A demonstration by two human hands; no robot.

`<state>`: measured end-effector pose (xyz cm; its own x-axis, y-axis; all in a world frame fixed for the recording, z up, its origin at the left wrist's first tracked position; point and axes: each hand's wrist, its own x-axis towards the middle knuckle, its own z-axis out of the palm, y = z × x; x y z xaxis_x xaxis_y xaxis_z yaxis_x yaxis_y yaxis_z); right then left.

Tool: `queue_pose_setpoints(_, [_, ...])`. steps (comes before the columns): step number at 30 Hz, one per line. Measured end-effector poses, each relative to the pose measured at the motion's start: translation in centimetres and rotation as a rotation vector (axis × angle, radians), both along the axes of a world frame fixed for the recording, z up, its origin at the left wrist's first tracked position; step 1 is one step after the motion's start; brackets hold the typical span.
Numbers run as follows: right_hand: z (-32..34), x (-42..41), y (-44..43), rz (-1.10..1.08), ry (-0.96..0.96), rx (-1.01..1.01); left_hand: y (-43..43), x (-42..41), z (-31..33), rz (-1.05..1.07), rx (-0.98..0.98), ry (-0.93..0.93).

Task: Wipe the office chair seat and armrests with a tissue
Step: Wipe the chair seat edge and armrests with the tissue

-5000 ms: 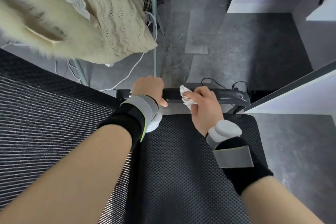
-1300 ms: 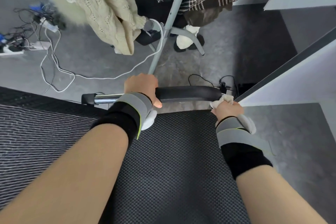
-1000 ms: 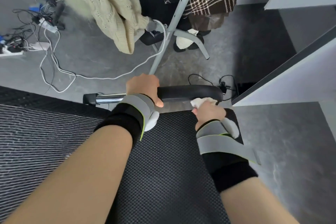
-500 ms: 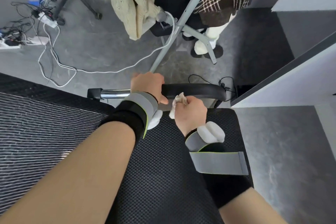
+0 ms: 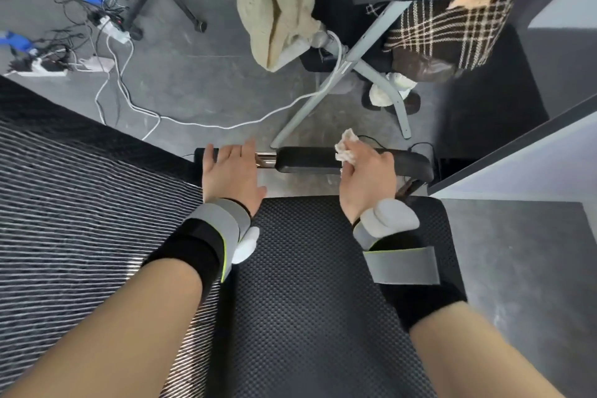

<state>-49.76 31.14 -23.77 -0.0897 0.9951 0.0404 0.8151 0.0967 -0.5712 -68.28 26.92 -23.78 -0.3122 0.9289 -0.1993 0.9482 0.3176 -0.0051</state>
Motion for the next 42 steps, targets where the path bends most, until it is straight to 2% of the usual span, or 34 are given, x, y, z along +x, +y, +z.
queue_pose_setpoints(7, [-0.4,-5.3,-1.1,0.201,0.063,0.083,-0.5,0.1,0.2,-0.046,-0.028,-0.028])
queue_pose_setpoints(11, [-0.9,-7.2,-1.6,0.430,-0.026,0.089,-0.4,0.0,0.4,-0.065,-0.102,-0.023])
queue_pose_setpoints(15, [0.1,-5.6,-2.4,0.510,-0.086,0.019,-0.3,-0.1,0.6,-0.078,-0.139,-0.005])
queue_pose_setpoints(18, [0.7,-4.0,-2.8,0.481,-0.087,-0.038,-0.2,-0.1,0.8,-0.083,-0.157,0.007])
queue_pose_setpoints(26, [-0.5,1.3,-2.2,0.259,-0.090,-0.024,-0.4,0.7,0.9,-0.068,-0.173,0.034])
queue_pose_setpoints(31, [-0.6,4.3,-2.1,0.195,-0.085,0.043,-0.4,1.2,1.2,-0.050,-0.199,0.037])
queue_pose_setpoints(35, [-0.5,6.1,-1.8,0.099,-0.098,-0.064,-0.4,1.5,1.2,-0.026,-0.204,0.029])
queue_pose_setpoints(39, [0.0,7.7,-1.8,0.113,-0.134,-0.090,-0.4,3.1,0.8,0.081,-0.135,-0.012])
queue_pose_setpoints(42, [0.6,8.6,-2.2,0.132,-0.124,-0.031,-1.1,5.6,0.6,0.023,-0.116,-0.013])
